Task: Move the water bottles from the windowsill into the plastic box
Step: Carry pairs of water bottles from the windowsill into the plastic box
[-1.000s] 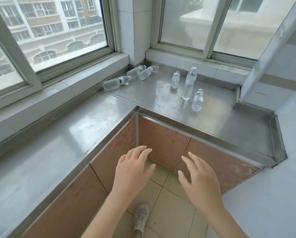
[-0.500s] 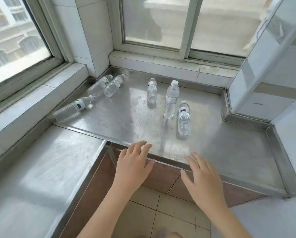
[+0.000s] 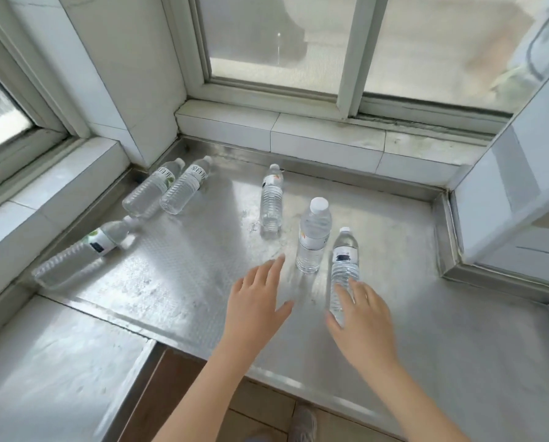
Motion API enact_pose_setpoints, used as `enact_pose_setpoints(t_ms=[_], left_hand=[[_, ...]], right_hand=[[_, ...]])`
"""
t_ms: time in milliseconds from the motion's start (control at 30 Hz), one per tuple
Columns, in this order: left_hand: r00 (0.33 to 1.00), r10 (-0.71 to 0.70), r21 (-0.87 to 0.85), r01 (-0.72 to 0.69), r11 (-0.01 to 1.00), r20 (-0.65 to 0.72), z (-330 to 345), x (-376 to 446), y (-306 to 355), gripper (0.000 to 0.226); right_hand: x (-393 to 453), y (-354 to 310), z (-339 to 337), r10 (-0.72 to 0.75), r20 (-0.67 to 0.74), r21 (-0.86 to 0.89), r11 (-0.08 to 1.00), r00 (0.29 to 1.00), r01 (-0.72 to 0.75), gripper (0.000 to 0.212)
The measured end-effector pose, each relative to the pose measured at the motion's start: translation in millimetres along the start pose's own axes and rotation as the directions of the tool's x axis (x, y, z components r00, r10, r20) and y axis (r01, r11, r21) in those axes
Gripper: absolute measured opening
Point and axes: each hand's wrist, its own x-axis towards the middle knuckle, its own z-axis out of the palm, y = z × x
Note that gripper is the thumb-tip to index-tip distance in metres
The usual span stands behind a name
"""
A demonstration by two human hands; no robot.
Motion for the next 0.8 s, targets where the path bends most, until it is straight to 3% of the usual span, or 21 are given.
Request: enact_pose_setpoints(t_ms=[200,433,600,800], left_hand=[[0.986,-0.09,-0.332,0.133,0.934,0.142,42,72,6,0.099],[0.982,-0.125,-0.739,0.19,0.646,0.143,82,113,-4,0.07],[0.967,-0.027,-0.797,0.225,0.56,0.254,99,128,-15,0.073],[0.952,0.027,-0.826,0.252,0.504,0.306,102,138,-23,0.066]], right_hand=[[47,9,29,0.132,0.161,-0.072,0.99,0.978,-0.122,0.06],[79,10,52,0.372,0.252,-0.076,0.928,0.893,-0.365,0.071],[96,6,60,0.481,0.222,-0.051,0.874,0.848,-0.483,0.08],[110,8,60,0.607,0.175,0.246,0.735,0.775,-0.632,0.074]])
